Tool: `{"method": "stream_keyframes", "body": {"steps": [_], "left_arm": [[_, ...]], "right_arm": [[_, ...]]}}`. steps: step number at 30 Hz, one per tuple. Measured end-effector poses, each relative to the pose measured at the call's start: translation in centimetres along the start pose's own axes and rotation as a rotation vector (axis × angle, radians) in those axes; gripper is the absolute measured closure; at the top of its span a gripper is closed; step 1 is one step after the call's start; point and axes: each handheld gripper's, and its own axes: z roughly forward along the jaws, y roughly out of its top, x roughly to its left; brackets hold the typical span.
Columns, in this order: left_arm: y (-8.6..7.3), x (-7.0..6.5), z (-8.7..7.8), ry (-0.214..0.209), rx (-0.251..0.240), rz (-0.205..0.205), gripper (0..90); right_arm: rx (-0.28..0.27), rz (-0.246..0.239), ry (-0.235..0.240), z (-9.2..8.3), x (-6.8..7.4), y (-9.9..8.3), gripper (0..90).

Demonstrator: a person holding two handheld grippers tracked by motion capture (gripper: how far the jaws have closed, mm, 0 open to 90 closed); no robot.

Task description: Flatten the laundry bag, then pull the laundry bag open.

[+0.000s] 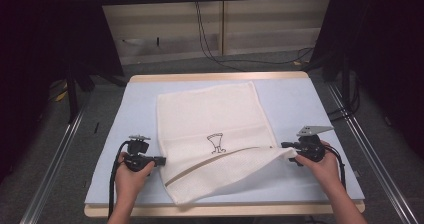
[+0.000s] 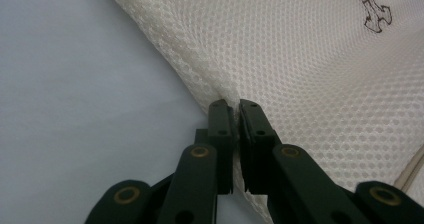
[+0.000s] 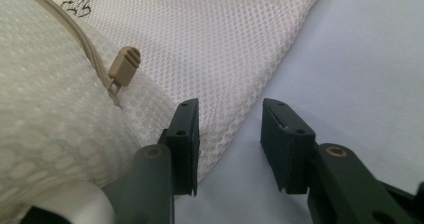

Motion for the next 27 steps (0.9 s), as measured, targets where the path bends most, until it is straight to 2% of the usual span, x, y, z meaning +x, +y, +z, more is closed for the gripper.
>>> {"method": "stream_keyframes", "body": {"steps": [5, 8, 12, 13, 14, 15, 16, 17, 20, 22, 27], "left_arm": [[1.1, 0.9, 0.4, 0.028, -0.026, 0.005, 85.8], [1.9, 1.5, 0.7, 0.033, -0.051, -0.009, 85.8], [2.5, 1.8, 1.0, -0.001, -0.044, -0.023, 83.1], [2.4, 2.0, 0.9, 0.002, -0.039, -0.013, 81.7], [2.4, 2.0, 0.9, -0.004, -0.046, -0.023, 78.2], [2.3, 2.0, 0.7, -0.005, -0.045, -0.031, 69.5], [2.3, 2.0, 0.7, -0.005, -0.045, -0.031, 56.1], [2.2, 1.8, 0.3, -0.011, -0.04, -0.035, 53.1], [2.0, 1.2, -0.4, -0.016, -0.049, -0.027, 44.8], [1.7, 0.8, -0.8, 0.003, -0.058, -0.019, 42.2], [0.5, 1.1, -0.5, 0.005, -0.023, -0.034, 41.5]], "right_arm": [[0.001, -0.011, 0.005, 0.1, 0.4, 0.0, 59.5], [0.005, -0.016, 0.004, 0.2, 0.7, -0.1, 58.5], [0.002, 0.003, -0.006, 0.2, 1.0, -0.2, 58.2], [0.004, 0.005, -0.017, 0.2, 1.1, -0.1, 58.5], [0.003, 0.009, -0.023, 0.3, 1.1, 0.0, 58.6], [0.008, 0.01, -0.028, 0.3, 1.2, 0.0, 59.0], [0.019, 0.016, -0.03, 0.3, 1.3, 0.2, 61.0], [0.031, 0.015, -0.026, 0.4, 1.4, 0.3, 64.3], [0.047, -0.018, -0.023, 0.4, 1.6, 0.5, 68.4], [0.05, -0.013, -0.023, 0.5, 1.7, 0.5, 69.8], [0.057, 0.015, -0.012, 0.4, 1.7, 0.6, 72.3]]}}
